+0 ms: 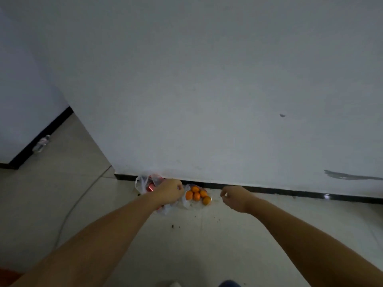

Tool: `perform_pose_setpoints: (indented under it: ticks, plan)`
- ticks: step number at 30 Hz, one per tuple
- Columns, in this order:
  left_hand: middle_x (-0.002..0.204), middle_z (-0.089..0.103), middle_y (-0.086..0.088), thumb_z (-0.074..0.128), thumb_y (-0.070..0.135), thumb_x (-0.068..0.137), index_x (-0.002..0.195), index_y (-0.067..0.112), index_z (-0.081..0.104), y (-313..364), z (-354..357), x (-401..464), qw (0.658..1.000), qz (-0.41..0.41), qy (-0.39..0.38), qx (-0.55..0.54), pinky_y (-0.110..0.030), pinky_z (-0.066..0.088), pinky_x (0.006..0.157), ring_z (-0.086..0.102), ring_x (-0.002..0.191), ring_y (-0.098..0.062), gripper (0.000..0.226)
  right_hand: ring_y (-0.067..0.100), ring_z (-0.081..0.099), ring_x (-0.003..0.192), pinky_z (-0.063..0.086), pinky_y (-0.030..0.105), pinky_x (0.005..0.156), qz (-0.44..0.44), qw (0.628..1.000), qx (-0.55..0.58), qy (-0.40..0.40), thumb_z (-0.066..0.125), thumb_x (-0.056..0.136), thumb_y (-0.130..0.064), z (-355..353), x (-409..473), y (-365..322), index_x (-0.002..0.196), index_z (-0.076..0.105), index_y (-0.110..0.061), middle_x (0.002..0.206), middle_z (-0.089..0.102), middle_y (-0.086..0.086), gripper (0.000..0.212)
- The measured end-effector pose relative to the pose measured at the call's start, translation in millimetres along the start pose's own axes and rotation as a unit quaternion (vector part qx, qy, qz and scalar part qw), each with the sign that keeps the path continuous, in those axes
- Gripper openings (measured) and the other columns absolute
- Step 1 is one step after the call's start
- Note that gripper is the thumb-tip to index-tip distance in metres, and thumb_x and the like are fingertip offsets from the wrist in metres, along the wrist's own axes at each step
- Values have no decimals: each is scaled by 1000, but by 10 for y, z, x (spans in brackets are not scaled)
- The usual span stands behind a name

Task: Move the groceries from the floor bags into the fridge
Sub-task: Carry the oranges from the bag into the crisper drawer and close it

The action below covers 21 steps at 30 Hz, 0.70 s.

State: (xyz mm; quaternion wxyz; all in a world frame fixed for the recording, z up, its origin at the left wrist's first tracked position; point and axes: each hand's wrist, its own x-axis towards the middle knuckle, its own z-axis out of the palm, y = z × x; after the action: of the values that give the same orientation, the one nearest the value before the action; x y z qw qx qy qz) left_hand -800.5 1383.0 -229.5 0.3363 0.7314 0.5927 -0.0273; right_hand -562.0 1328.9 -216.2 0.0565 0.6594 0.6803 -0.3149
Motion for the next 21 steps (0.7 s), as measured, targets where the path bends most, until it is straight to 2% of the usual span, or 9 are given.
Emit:
perform_pose_setpoints:
  ticks: [4, 8, 11, 14, 18, 21]
  plan:
    - [62, 50, -1, 43, 13, 91, 65, 16, 47, -109, 29, 558, 998, -17, -61, -20, -24, 39, 53, 49, 54, -13, 27, 24, 61, 103, 47, 30, 83, 25, 999, 12, -44, 42, 96, -25, 40, 525, 82, 121, 57, -14, 115, 64, 9, 31]
    - [79, 57, -10, 43, 17, 93, 71, 16, 50, -364, 195, 1247, 996, -17, -79, -41, -32, 43, 66, 55, 71, -21, 23, 26, 60, 104, 49, 33, 88, 37, 997, 22, -67, 42, 96, -26, 92, 1305, 287, 121, 57, -15, 118, 63, 11, 31]
    - [80, 56, -10, 44, 20, 95, 71, 18, 49, -610, 464, 1784, 996, -22, -74, -43, -34, 44, 70, 53, 74, -21, 24, 27, 61, 101, 50, 35, 88, 48, 995, 43, -69, 41, 96, -24, 304, 1915, 423, 119, 57, -12, 115, 64, 11, 30]
    - [80, 57, -5, 43, 24, 96, 70, 25, 47, -908, 961, 2342, 993, -19, -97, -58, -31, 44, 67, 53, 71, -17, 27, 25, 63, 96, 52, 36, 85, 49, 995, 54, -72, 39, 98, -25, 785, 2546, 611, 118, 55, -11, 110, 65, 11, 30]
    - [83, 59, -4, 45, 21, 96, 86, 12, 59, -1471, 1877, 3227, 991, 2, -119, -58, -23, 45, 69, 54, 73, -12, 20, 23, 62, 93, 47, 31, 77, 51, 994, 82, -49, 39, 97, -22, 1735, 3526, 960, 115, 56, -12, 107, 64, 9, 27]
    - [82, 56, -3, 44, 21, 96, 86, 10, 60, -2018, 2585, 4041, 990, 38, -135, -1, -21, 38, 62, 56, 77, -17, 22, 22, 57, 101, 41, 25, 78, 38, 995, 88, -40, 40, 97, -20, 2481, 4381, 1278, 112, 58, -12, 115, 58, 8, 25]
